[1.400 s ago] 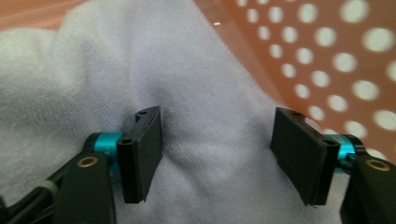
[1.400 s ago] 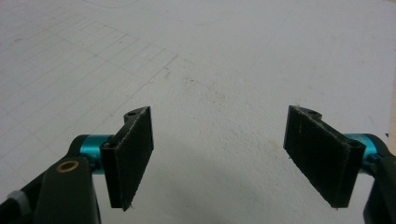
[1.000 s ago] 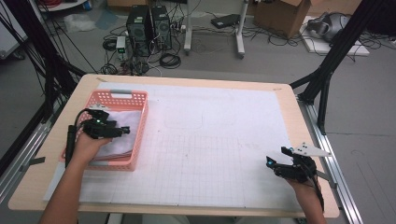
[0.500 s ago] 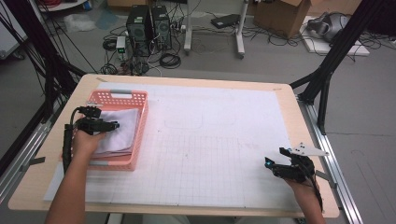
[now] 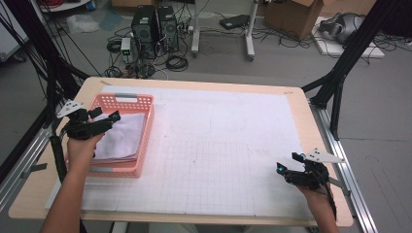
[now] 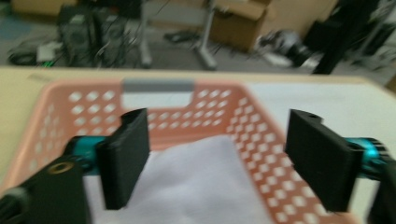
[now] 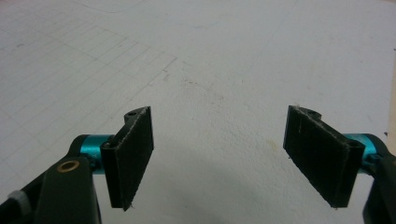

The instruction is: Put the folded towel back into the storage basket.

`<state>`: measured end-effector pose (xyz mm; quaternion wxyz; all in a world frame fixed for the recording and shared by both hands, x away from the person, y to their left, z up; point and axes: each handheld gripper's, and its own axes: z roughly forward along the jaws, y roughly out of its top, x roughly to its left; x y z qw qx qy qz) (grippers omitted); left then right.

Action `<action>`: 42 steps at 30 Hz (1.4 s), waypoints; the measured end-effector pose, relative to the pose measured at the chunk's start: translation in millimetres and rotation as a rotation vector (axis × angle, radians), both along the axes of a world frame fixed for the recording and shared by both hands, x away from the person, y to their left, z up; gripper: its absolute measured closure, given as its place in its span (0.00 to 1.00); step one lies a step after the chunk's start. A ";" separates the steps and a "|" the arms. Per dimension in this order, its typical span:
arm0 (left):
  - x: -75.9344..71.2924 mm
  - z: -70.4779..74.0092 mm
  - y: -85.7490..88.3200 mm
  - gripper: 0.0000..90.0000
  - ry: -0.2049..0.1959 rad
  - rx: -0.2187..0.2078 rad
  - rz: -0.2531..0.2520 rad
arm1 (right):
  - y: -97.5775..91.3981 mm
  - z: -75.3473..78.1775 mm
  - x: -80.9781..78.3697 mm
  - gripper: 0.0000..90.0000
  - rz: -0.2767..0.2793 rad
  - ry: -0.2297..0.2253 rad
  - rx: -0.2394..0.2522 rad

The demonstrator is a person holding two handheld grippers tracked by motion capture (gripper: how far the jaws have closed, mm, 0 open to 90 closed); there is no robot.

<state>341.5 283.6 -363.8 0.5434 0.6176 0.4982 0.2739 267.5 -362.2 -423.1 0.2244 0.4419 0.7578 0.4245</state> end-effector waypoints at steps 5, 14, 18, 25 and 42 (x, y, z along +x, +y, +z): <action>-25.0 8.6 -23.5 0.21 -0.094 -0.012 -0.080 | 1.3 1.4 -1.1 0.26 0.008 -0.015 0.000; -54.5 2.9 -94.9 0.23 -0.177 0.013 -0.263 | -0.4 0.8 -2.2 0.26 0.010 -0.028 0.007; -58.5 -6.0 -122.5 0.24 -0.174 0.003 -0.327 | -2.7 0.4 -3.8 0.26 0.010 -0.033 0.009; -62.1 -23.3 -161.6 0.24 -0.138 -0.031 -0.423 | -6.2 1.2 -8.2 0.26 0.004 -0.049 0.013; -74.1 -61.2 -194.1 0.26 -0.096 0.053 -0.482 | 1.4 3.2 -10.9 0.26 0.016 -0.055 0.001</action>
